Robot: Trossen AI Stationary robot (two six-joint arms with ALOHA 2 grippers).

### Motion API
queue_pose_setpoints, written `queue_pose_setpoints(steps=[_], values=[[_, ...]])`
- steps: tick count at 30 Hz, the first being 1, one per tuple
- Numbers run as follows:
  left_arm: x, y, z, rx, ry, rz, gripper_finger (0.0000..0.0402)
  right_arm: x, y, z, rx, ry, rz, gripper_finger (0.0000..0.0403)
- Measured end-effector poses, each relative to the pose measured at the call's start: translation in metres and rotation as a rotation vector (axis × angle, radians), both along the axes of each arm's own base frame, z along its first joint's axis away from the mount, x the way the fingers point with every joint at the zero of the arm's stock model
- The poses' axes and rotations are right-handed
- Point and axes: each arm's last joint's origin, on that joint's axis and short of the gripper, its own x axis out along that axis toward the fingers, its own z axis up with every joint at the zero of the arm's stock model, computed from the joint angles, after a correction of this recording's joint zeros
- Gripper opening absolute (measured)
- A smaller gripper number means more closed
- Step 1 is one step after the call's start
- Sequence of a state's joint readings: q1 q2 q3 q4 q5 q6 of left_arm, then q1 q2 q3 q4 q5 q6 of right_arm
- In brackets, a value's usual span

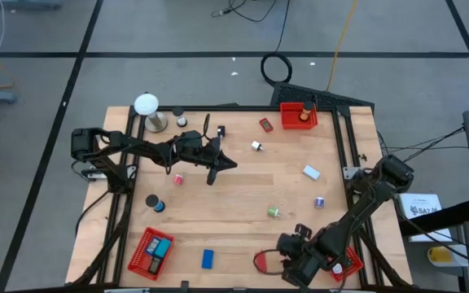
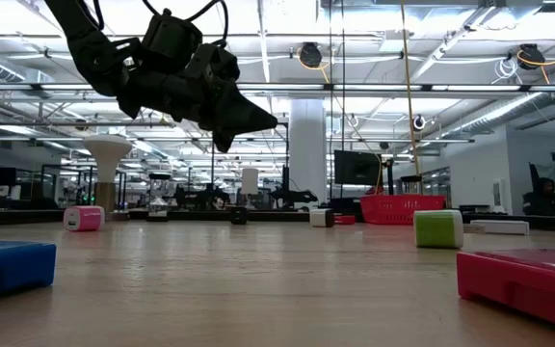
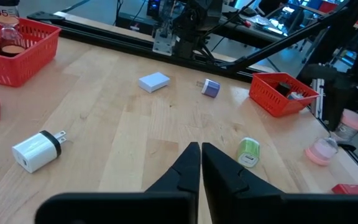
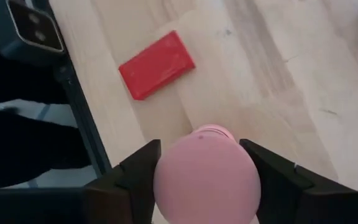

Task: Pick & Place Office items
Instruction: Put the pink hourglass into the top red basket

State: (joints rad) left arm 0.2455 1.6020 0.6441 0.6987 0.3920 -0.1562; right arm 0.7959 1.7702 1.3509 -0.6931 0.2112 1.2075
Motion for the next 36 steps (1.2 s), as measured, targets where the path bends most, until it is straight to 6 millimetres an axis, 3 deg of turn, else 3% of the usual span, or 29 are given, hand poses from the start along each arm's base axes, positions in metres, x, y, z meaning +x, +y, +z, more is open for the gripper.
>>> queue_pose_setpoints(steps=[5,9,14,19,27,31,36], values=[[0.0,0.0,0.0,0.0,0.001,-0.001,0.0006,0.001,-0.019,0.026,0.067,-0.034,-0.101,0.019],[0.0,0.0,-0.001,-0.007,0.012,0.0,0.0018,0.001,-0.055,0.056,0.061,-0.095,-0.245,0.019],[-0.001,0.0,-0.004,-0.034,0.05,0.006,0.0021,-0.004,-0.126,0.091,-0.018,-0.108,-0.373,0.019],[-0.001,0.001,-0.005,-0.024,0.058,0.06,0.0021,-0.021,-0.208,0.111,-0.16,-0.021,-0.479,0.019],[-0.001,0.006,-0.004,-0.057,0.058,0.242,0.0021,-0.042,-0.339,0.119,-0.234,0.03,-0.603,0.019],[-0.001,0.008,-0.004,-0.055,0.058,0.313,0.0021,-0.046,-0.385,0.113,-0.244,-0.007,-0.607,0.0195],[-0.001,0.008,-0.004,-0.063,0.057,0.366,0.0021,-0.042,-0.43,0.094,-0.252,0.003,-0.591,0.0192]])
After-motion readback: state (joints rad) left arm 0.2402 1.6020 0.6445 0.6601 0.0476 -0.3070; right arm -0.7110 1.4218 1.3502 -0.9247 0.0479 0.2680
